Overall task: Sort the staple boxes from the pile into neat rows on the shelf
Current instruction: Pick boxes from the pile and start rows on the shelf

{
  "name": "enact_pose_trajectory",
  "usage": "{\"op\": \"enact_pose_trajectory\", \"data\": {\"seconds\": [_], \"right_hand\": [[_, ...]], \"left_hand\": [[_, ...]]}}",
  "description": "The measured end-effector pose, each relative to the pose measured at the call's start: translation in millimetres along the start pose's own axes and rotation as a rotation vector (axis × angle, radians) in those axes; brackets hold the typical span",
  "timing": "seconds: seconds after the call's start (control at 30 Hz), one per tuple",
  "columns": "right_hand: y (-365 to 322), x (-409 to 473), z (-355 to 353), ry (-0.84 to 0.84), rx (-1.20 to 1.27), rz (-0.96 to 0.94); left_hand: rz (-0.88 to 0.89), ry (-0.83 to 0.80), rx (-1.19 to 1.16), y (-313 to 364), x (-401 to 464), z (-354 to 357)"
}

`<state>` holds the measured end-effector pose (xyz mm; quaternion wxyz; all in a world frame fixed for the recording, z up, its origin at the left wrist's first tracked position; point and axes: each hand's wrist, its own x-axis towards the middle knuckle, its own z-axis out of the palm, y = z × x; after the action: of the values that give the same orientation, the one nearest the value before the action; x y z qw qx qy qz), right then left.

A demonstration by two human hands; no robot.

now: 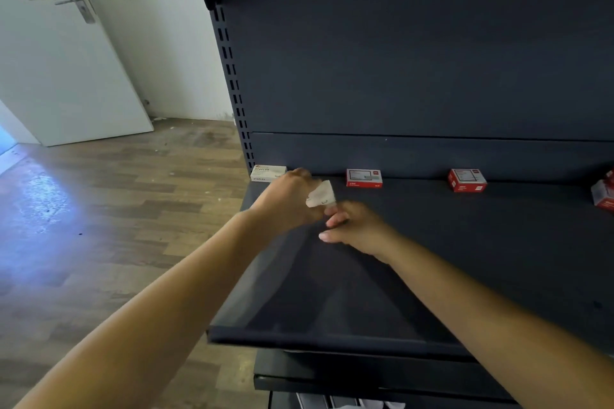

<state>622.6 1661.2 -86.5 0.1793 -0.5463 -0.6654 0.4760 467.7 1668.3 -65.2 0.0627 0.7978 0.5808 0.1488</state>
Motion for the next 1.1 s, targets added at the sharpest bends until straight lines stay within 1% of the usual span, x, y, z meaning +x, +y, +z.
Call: {"op": "enact_pose_trajectory", "data": {"seconds": [0.07,0.1,0.13,0.2,0.27,0.33,0.4,0.53,0.63,0.73,0.83,0.97,1.1], "right_hand": [[-5.0,3.5,-6.4,0.090,-0.467,-0.105],[-7.4,3.7,-8.2,0.116,-0.614,-0.165],[-8.0,5.0,-9.3,0.118,-0.673,-0.198],[-5.4,7.8,-9.6,0.062,-0.647,-0.220],[-1.1,9.2,-6.3,-0.009,-0.598,-0.237],[3.1,9.8,-2.2,-0.051,-0.579,-0.253],[5.8,9.9,1.2,-0.058,-0.548,-0.261],[5.3,8.1,4.0,-0.033,-0.497,-0.292],[5.2,5.8,4.4,-0.020,-0.490,-0.304],[7.2,4.5,3.1,-0.013,-0.483,-0.299],[9.7,2.0,0.4,-0.007,-0.473,-0.287],[13.4,-1.8,-2.5,0.005,-0.462,-0.278],[16.7,-3.3,-3.1,0.022,-0.449,-0.282]], "left_hand": [[-0.003,-0.065,0.130,-17.1,3.4,-5.3],[-0.015,-0.102,0.171,-26.1,3.9,-6.4],[-0.042,-0.136,0.179,-34.9,3.2,-6.5],[-0.112,-0.193,0.168,-50.7,0.7,-2.9],[-0.146,-0.251,0.227,-63.6,-0.8,4.5],[-0.124,-0.300,0.302,-75.7,2.2,12.1],[-0.082,-0.317,0.326,-85.4,6.9,15.1],[-0.036,-0.245,0.348,-99.5,14.0,19.6],[-0.084,-0.227,0.288,-100.9,13.1,24.5],[-0.115,-0.154,0.205,-94.0,6.8,27.5],[-0.203,-0.074,0.111,-92.0,5.4,30.1],[-0.290,-0.103,0.023,-92.3,12.7,29.0],[-0.302,-0.089,0.002,-95.9,14.5,31.9]]}}
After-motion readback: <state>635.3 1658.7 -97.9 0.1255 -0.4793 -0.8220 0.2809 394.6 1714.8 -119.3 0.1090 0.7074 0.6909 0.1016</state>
